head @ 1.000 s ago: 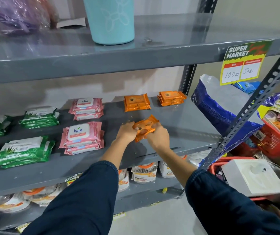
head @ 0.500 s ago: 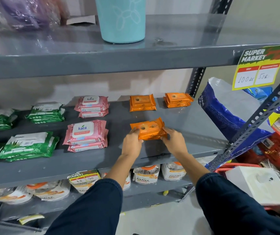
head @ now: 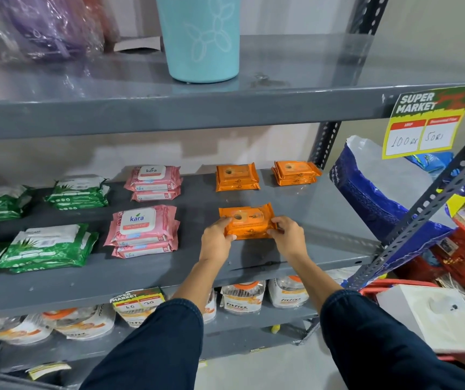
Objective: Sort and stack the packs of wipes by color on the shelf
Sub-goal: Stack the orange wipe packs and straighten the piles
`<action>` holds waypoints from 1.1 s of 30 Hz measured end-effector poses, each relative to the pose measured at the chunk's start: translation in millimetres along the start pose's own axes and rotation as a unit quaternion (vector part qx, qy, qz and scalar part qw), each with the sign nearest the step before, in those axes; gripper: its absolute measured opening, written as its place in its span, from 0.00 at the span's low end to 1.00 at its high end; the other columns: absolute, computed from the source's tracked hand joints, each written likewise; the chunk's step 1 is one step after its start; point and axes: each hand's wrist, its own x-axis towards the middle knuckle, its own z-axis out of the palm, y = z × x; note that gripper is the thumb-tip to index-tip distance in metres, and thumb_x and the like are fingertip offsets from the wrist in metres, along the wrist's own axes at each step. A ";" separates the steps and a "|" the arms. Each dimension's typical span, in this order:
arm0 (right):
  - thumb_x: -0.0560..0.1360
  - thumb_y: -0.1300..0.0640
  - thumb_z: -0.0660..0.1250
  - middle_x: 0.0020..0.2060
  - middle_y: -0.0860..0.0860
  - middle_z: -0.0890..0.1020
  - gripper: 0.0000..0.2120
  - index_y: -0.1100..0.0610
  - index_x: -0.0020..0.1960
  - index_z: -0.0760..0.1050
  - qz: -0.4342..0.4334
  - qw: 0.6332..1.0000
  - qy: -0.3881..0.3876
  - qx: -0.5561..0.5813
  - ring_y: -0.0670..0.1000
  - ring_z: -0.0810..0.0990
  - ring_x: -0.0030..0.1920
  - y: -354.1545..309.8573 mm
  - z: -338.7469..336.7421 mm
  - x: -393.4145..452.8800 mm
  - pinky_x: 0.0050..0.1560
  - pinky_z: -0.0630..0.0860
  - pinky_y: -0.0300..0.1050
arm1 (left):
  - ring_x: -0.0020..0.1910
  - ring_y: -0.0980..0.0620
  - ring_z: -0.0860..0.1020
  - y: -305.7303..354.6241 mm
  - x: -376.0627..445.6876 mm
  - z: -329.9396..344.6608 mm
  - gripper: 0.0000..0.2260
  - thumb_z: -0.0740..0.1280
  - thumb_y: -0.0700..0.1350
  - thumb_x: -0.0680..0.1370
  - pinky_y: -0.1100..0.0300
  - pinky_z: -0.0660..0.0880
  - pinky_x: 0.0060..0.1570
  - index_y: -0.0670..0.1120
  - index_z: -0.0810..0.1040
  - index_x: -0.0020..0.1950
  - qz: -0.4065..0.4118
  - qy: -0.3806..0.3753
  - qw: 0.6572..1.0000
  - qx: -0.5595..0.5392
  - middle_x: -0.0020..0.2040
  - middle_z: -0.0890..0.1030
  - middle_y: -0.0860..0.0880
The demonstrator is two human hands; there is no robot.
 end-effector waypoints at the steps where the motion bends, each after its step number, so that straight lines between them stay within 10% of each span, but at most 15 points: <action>1: 0.75 0.63 0.68 0.61 0.59 0.80 0.17 0.62 0.63 0.75 0.002 1.000 -0.002 0.006 0.57 0.77 0.63 -0.3 -0.2 1.1 0.63 0.73 0.47 | 0.67 0.45 0.72 1.0 -0.8 0.2 0.22 0.67 0.37 0.75 0.54 0.66 0.68 0.44 0.71 0.69 -0.002 0.001 1.000 -0.001 0.69 0.73 0.44; 18: 0.74 0.65 0.68 0.60 0.59 0.80 0.17 0.63 0.63 0.75 -0.010 0.999 -0.023 0.021 0.56 0.78 0.63 1.3 -6.2 6.7 0.60 0.72 0.41 | 0.61 0.45 0.77 6.4 -3.2 3.9 0.20 0.66 0.36 0.76 0.55 0.71 0.63 0.46 0.72 0.68 -0.015 0.024 1.000 0.010 0.63 0.78 0.44; 23: 0.75 0.63 0.66 0.62 0.60 0.78 0.24 0.59 0.70 0.67 -0.074 0.996 -0.003 -0.048 0.61 0.76 0.63 -0.9 -7.1 1.4 0.60 0.74 0.50 | 0.70 0.43 0.68 11.3 -9.5 9.1 0.24 0.66 0.43 0.76 0.50 0.70 0.64 0.48 0.64 0.71 0.073 0.045 0.979 0.184 0.73 0.67 0.45; 28: 0.74 0.62 0.64 0.78 0.57 0.45 0.41 0.61 0.78 0.41 -0.240 0.895 -0.076 -0.369 0.56 0.43 0.79 -1.2 6.7 0.6 0.78 0.45 0.54 | 0.77 0.43 0.43 10.8 -11.1 22.5 0.38 0.63 0.52 0.77 0.51 0.42 0.75 0.40 0.43 0.76 0.175 -0.012 0.927 0.332 0.78 0.45 0.41; 33: 0.76 0.59 0.64 0.78 0.55 0.41 0.43 0.59 0.77 0.36 -0.226 0.847 -0.116 -0.467 0.56 0.39 0.78 6.8 4.5 4.1 0.77 0.40 0.58 | 0.77 0.44 0.42 -4.0 -9.1 25.4 0.38 0.57 0.58 0.78 0.50 0.39 0.74 0.41 0.38 0.75 0.147 -0.060 0.912 0.379 0.78 0.42 0.41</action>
